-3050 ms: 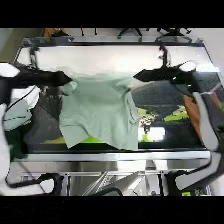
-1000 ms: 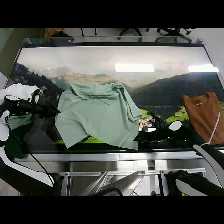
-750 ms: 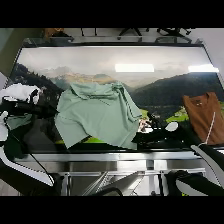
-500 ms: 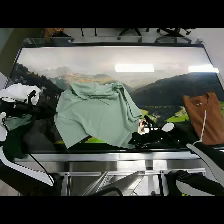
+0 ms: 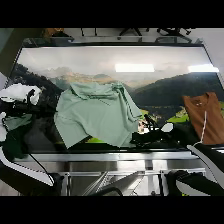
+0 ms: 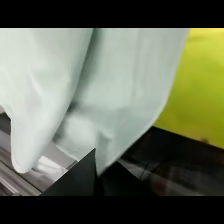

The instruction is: Fold the shirts.

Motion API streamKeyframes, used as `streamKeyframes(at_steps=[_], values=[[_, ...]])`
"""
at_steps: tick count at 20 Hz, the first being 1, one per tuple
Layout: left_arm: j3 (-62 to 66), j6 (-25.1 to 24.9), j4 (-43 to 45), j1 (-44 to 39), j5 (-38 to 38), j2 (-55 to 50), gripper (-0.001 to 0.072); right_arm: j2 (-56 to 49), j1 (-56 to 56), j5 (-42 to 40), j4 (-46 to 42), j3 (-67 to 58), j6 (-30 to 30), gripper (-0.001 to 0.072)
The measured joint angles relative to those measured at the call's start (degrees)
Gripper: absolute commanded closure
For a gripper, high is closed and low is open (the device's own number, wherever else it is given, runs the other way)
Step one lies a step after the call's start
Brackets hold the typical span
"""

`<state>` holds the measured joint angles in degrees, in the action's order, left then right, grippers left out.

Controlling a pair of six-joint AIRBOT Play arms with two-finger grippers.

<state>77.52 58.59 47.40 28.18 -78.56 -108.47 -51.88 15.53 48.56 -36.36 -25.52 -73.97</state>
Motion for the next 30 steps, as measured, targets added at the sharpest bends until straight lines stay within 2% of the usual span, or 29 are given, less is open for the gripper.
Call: streamKeyframes(at_steps=[1, 2, 7, 9, 11, 14, 18, 20, 22, 26, 28, 30], values=[[0.0, -0.2, -0.2, -0.74, 0.07, -0.31, 0.0481, 0.66, -0.07, -0.24, -0.42, 0.02, -0.17, 0.0694], [0.0, -0.22, -0.31, -1.42, 0.09, -0.68, 0.0703, 1.29, -0.2, -0.28, -0.48, 0.02, -0.42, 0.0693], [-0.02, -0.85, 0.07, -2.67, 0.09, -0.96, 0.0695, 4.76, -3.37, 2.05, -0.85, -0.02, -1.05, 0.0694], [-0.13, -1.05, 2.21, -2.05, 0.7, 1.2, 0.0695, 7.23, -6.32, 3.93, -0.61, -0.57, -1.03, 0.0694], [-0.11, -1.05, 0.48, -0.98, -0.15, 5.33, 0.0695, 10.8, -10.84, 6.88, -0.22, -3.08, -0.2, 0.0694], [-0.07, -2.12, -10.49, 1.46, -3.34, 14.84, 0.0695, 16.15, -19.3, 12.07, -0.07, -12.04, 1.99, 0.0695], [-0.07, -4.72, -36.26, 5.2, -7.5, 31.45, 0.0695, 20.37, -30.75, 19.85, 2.89, -32.59, 7.04, 0.0695], [-0.04, -5.73, -48.26, 7.72, -6.56, 41.24, 0.0695, 21.05, -34.97, 21.7, 5.35, -45.03, 9.79, 0.0695], [0.2, -6.21, -56.57, 10.95, -3.32, 51.04, 0.0695, 20.74, -37.77, 22.49, 6.56, -57.57, 11.91, 0.0695], [7.67, -4.68, -64.41, 16.35, 1.92, 62.62, 0.0695, 18.95, -39.98, 21.07, 6.21, -78.51, 14.51, 0.0695], [14.88, -1.66, -64.39, 17.38, 3.21, 62.77, 0.0694, 17.94, -40.39, 19.8, 4.26, -84.5, 15.15, 0.0695], [22.51, 2.45, -60.76, 17.86, 3.32, 60.39, 0.0695, 16.31, -40.57, 19.85, 3.04, -87.25, 15.37, 0.0696]])
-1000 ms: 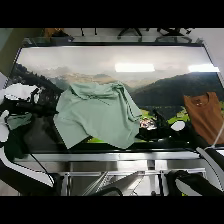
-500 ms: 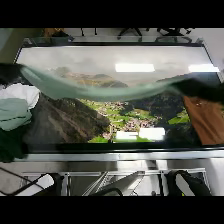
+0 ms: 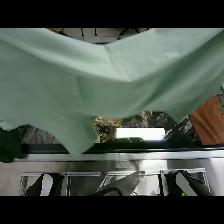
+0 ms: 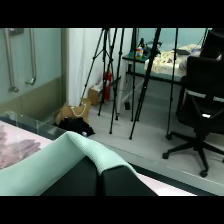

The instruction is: Fold the shirts.

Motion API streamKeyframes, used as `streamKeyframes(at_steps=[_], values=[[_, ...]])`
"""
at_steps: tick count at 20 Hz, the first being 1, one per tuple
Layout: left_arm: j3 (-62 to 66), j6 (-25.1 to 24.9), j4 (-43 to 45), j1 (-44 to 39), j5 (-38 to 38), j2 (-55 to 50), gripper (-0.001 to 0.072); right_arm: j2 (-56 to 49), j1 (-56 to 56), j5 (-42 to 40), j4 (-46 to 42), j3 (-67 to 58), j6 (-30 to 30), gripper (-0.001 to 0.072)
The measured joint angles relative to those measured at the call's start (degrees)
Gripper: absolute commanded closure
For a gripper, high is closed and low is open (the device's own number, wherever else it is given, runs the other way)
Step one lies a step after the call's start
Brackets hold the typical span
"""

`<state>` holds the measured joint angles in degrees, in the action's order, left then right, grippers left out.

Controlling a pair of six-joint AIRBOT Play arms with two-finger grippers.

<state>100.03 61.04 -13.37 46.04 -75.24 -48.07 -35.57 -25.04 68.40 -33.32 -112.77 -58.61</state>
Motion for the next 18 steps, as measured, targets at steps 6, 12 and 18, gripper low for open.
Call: streamKeyframes(at_steps=[6, 12, 18], values=[[7.98, 7.41, 22.32, -13.25, -4.44, -12.15, 0.0694, -11.43, 0.61, 4.42, 3.52, 7.15, 1.73, 0.0696], [-1.81, 8.66, 52.02, -35.39, 2.86, -30.82, 0.0694, -30.25, 6.8, 2.89, 5.53, 20.46, 7.1, 0.0696], [3.58, 11.32, 62.07, -37.4, 10.6, -56.15, 0.0694, -51.71, 8.22, -7.21, 4.42, 19.71, 8.63, 0.0697]])
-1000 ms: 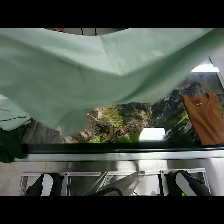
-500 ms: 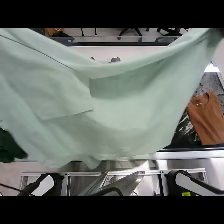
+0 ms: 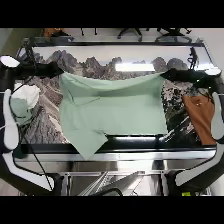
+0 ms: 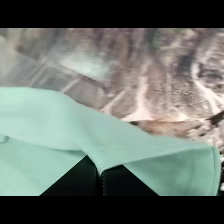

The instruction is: Fold the shirts.

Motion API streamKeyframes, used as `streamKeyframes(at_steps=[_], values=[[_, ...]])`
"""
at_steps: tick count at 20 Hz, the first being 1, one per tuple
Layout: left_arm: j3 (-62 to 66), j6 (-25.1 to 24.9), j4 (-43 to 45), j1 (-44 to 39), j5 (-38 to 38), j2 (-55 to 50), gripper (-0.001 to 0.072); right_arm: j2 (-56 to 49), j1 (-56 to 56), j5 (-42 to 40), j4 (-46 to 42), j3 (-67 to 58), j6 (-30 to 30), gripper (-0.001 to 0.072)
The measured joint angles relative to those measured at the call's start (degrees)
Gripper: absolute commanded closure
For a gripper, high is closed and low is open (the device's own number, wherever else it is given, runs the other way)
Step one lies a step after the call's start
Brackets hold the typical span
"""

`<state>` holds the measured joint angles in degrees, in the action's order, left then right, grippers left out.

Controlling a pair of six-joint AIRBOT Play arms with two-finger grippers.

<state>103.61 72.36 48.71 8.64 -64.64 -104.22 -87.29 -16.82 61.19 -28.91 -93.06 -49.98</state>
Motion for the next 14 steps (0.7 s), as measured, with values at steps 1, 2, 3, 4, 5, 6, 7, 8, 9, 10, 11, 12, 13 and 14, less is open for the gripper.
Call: streamKeyframes(at_steps=[1, 2, 3, 4, 5, 6, 7, 8, 9, 10, 11, 12, 13, 14], values=[[2.27, 0.81, 0.52, 0.28, -0.04, -3.28, 0.0694, -2.71, -0.28, -0.72, -0.15, -1.25, -0.09, 0.0696], [4.72, 1.49, 0.94, 0.52, -0.09, -6.19, 0.0694, -5.2, -0.59, -1.46, -0.17, -2.47, -0.57, 0.0696], [6.82, 2.08, 1.25, 0.61, -0.35, -8.35, 0.0694, -7.17, -0.81, -1.95, -0.2, -3.41, -0.92, 0.0696], [8.79, 2.32, 1.6, 0.61, -0.81, -10.19, 0.0694, -8.57, -0.96, -2.16, -0.42, -4.04, -0.94, 0.0696], [10.21, 2.73, 1.88, 0.57, -1.18, -11.41, 0.0694, -9.66, -1.05, -2.47, -0.61, -4.48, -0.94, 0.0696], [11.15, 3.37, 2.43, 0.55, -1.7, -12.26, 0.0694, -10.49, -1.09, -2.6, -1.14, -4.81, -0.96, 0.0696], [11.47, 3.82, 3.3, 0.55, -2.49, -12.85, 0.0694, -11.1, -1.14, -2.56, -1.81, -5.05, -0.98, 0.0695], [11.28, 4.68, 4.7, 0.57, -3.52, -13.42, 0.0694, -11.61, -1.22, -2.45, -2.82, -5.25, -1.18, 0.0695], [10.58, 5.22, 6.01, 0.57, -4.59, -13.77, 0.0694, -12.0, -1.25, -2.16, -3.74, -5.35, -1.18, 0.0695], [9.77, 5.46, 6.91, 0.55, -5.2, -13.99, 0.0694, -12.26, -1.25, -1.88, -4.5, -5.42, -1.18, 0.0695], [8.81, 5.73, 7.74, 0.55, -5.46, -14.14, 0.0694, -12.5, -1.25, -1.57, -5.14, -5.51, -1.18, 0.0695], [7.87, 6.14, 8.28, 0.55, -5.6, -14.29, 0.0693, -12.79, -1.25, -1.46, -5.66, -5.55, -1.18, 0.0694], [6.95, 6.32, 8.87, 0.52, -5.64, -14.38, 0.0692, -13.16, -1.25, -1.09, -6.19, -5.55, -1.18, 0.0694], [6.23, 6.32, 9.16, 0.48, -5.64, -14.43, 0.0691, -13.42, -1.22, -0.61, -6.56, -5.55, -1.18, 0.0693]])
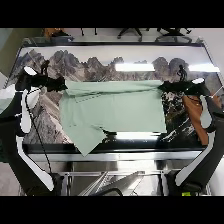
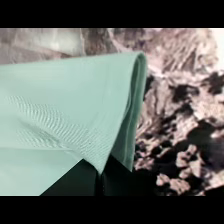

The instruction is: Fold the shirts.

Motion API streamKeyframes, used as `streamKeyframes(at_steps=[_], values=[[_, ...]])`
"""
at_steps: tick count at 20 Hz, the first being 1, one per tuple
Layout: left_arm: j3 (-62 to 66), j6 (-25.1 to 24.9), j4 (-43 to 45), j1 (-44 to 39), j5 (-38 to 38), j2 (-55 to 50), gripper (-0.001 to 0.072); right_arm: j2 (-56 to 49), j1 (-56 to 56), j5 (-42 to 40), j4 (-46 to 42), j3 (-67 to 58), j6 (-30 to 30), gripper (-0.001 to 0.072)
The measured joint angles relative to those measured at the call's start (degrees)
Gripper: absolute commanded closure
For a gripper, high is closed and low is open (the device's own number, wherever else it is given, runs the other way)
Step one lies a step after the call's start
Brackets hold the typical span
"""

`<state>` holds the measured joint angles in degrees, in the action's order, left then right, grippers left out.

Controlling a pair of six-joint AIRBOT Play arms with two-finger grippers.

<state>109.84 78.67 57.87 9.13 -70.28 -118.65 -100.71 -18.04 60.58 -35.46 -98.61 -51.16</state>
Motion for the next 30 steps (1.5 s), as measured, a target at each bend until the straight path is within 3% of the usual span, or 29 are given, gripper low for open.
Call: streamKeyframes(at_steps=[1, 2, 3, 4, 5, 6, 11, 15, 22, 29, 30], values=[[-0.5, 0.0, 0.24, -0.11, 0.0, -0.04, 0.0689, -0.15, 0.07, 0.2, -0.15, -0.04, 0.0, 0.0647], [-0.76, 0.0, 0.31, -0.22, -0.02, -0.07, 0.0687, -0.22, 0.17, 0.37, -0.31, -0.04, 0.0, 0.0497], [-0.7, -0.02, 0.52, -0.37, -0.15, -0.11, 0.0518, -0.15, 0.26, 0.79, -0.15, -0.04, 0.02, 0.0457], [-0.24, -0.02, 0.7, -0.5, -0.9, -0.11, 0.0153, 0.26, 0.33, 1.07, -0.35, -0.09, 0.04, 0.0456], [0.66, -0.04, 0.72, -0.59, -2.1, -0.11, 0.0059, 0.92, 0.33, 1.62, -0.35, -0.11, 0.04, 0.0427], [1.84, 0.02, 0.76, -0.57, -3.54, -0.11, 0.0059, 1.92, 0.11, 2.84, -0.79, -0.11, 0.0, 0.0332], [3.19, 5.2, 1.14, 1.99, -15.43, 2.6, 0.0059, 10.38, -4.72, 11.47, -6.91, 0.31, -4.11, 0.0325], [-17.2, 6.6, 1.14, 3.23, -18.71, 14.16, 0.0058, 17.57, -9.9, 18.36, -10.03, 8.04, -5.16, 0.0326], [-63.3, 4.68, 0.61, 2.51, -8.2, 40.39, 0.0058, 26.53, -14.25, 16.5, -11.23, 30.42, -2.32, 0.0325], [-82.23, 1.4, -12.11, 2.12, 7.39, 50.8, 0.0061, 26.86, -13.03, 13.53, -8.7, 35.98, -1.25, 0.0325], [-83.38, 0.2, -14.51, 2.1, 9.22, 51.17, 0.0223, 26.49, -12.61, 13.38, -8.63, 36.22, -1.22, 0.0325]])
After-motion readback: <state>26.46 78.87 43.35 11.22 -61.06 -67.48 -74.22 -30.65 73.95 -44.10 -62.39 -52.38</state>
